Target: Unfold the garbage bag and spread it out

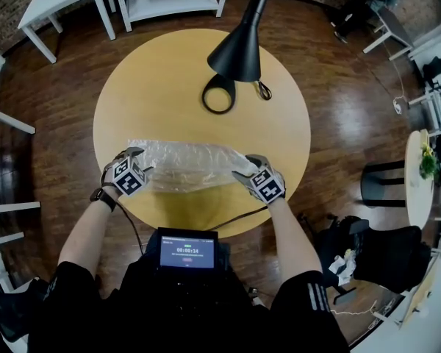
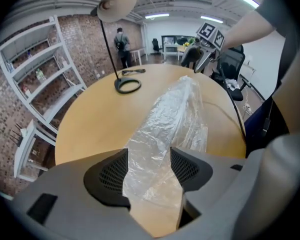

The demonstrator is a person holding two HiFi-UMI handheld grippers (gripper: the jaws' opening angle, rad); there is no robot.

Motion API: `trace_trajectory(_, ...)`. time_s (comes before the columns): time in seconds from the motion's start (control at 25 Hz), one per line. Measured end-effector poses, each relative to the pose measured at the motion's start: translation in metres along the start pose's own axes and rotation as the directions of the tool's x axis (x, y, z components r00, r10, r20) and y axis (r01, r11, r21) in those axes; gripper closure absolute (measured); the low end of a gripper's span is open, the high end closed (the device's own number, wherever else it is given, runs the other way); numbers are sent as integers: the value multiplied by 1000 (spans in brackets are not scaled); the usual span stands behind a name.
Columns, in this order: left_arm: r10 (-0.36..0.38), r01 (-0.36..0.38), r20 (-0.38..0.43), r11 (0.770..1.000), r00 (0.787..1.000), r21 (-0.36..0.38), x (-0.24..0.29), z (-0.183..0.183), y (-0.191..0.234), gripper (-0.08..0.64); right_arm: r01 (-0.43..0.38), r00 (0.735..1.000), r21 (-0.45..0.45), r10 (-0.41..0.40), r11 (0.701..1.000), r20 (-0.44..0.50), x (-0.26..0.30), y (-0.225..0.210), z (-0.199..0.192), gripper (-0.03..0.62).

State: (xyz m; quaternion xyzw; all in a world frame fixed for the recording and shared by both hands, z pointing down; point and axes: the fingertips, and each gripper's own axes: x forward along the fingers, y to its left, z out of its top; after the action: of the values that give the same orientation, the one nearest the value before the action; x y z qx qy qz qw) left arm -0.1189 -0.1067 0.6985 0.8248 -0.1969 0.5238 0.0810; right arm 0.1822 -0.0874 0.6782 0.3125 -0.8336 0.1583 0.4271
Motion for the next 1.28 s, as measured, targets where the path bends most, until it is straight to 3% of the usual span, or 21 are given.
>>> trace_trajectory(0.2,9,-6,76,999,997,-47,-18,12,-6,288,51,996,77,-56,996,69,-10,-5,3,304)
trace_trajectory(0.48,11,22,212,988,977,-155,-44,32,-23,288,85,968,278,-146,957,205,-32,5,20,313)
trace_trajectory(0.8,29,24,299,984,954,-174,-71,40,-35,290,78,940,362,-189,929,283,-49,31,36,314)
trace_trajectory(1.28,35,36,327,977,944,-209,-85,27,-39,290,81,927,399,-216,913,306,-60,45,46,316)
